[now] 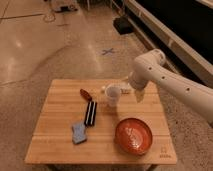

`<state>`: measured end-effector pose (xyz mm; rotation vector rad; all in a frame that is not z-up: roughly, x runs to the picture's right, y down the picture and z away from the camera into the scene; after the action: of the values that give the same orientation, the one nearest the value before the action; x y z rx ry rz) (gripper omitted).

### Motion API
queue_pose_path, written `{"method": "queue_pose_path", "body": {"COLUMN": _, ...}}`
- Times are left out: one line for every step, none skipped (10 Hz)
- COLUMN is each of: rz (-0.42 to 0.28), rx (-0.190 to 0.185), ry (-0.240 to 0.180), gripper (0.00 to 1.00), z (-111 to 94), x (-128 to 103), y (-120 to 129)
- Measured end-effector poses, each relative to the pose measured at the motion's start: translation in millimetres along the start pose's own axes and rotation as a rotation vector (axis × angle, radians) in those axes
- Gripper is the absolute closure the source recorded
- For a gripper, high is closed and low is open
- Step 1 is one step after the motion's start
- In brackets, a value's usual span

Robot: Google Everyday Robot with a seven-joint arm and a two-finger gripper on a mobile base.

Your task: Pick up the ceramic bowl

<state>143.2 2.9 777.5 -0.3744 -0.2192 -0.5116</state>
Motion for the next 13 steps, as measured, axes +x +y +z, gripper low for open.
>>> {"method": "queue_pose_path", "body": {"rz": 0.0, "rx": 0.0, "ry": 0.0, "gripper": 0.2, "z": 0.0, "x": 0.0, "y": 0.0}}
{"method": "queue_pose_path", "body": {"rz": 0.0, "rx": 0.0, "ry": 0.0, "gripper": 0.2, "z": 0.0, "x": 0.0, "y": 0.0}}
{"method": "queue_pose_path", "body": {"rz": 0.0, "rx": 0.0, "ry": 0.0, "gripper": 0.2, "z": 0.0, "x": 0.0, "y": 0.0}}
{"method": "queue_pose_path", "body": {"rz": -0.001, "rx": 0.0, "ry": 0.0, "gripper": 0.2, "z": 0.3, "x": 0.0, "y": 0.9}}
{"method": "queue_pose_path", "body": {"rz": -0.023, "rx": -0.001, "ry": -0.005, "gripper": 0.2, "z": 2.4, "x": -1.1, "y": 10.3}}
{"method": "queue_pose_path", "body": {"rz": -0.05, "rx": -0.004, "ry": -0.011, "gripper": 0.2, "z": 6.2, "x": -4.7, "y": 24.7}}
{"method": "queue_pose_path", "body": {"rz": -0.075, "rx": -0.004, "ry": -0.017, "gripper": 0.2, "z": 7.7, "x": -10.8, "y": 40.6}}
{"method": "queue_pose_path", "body": {"rz": -0.105, "rx": -0.006, "ry": -0.021, "gripper": 0.2, "z": 8.8, "x": -17.3, "y": 63.9}}
{"method": "queue_pose_path", "body": {"rz": -0.133, "rx": -0.006, "ry": -0.027, "gripper": 0.2, "z": 10.7, "x": -22.4, "y": 79.9}}
{"method": "queue_pose_path", "body": {"rz": -0.156, "rx": -0.005, "ry": -0.032, "gripper": 0.2, "z": 13.0, "x": -25.8, "y": 89.5}}
{"method": "queue_pose_path", "body": {"rz": -0.184, "rx": -0.006, "ry": -0.039, "gripper": 0.2, "z": 14.9, "x": -29.4, "y": 100.8}}
{"method": "queue_pose_path", "body": {"rz": -0.211, "rx": -0.004, "ry": -0.045, "gripper": 0.2, "z": 15.1, "x": -35.5, "y": 110.2}}
{"method": "queue_pose_path", "body": {"rz": -0.238, "rx": -0.003, "ry": -0.048, "gripper": 0.2, "z": 17.8, "x": -39.5, "y": 122.1}}
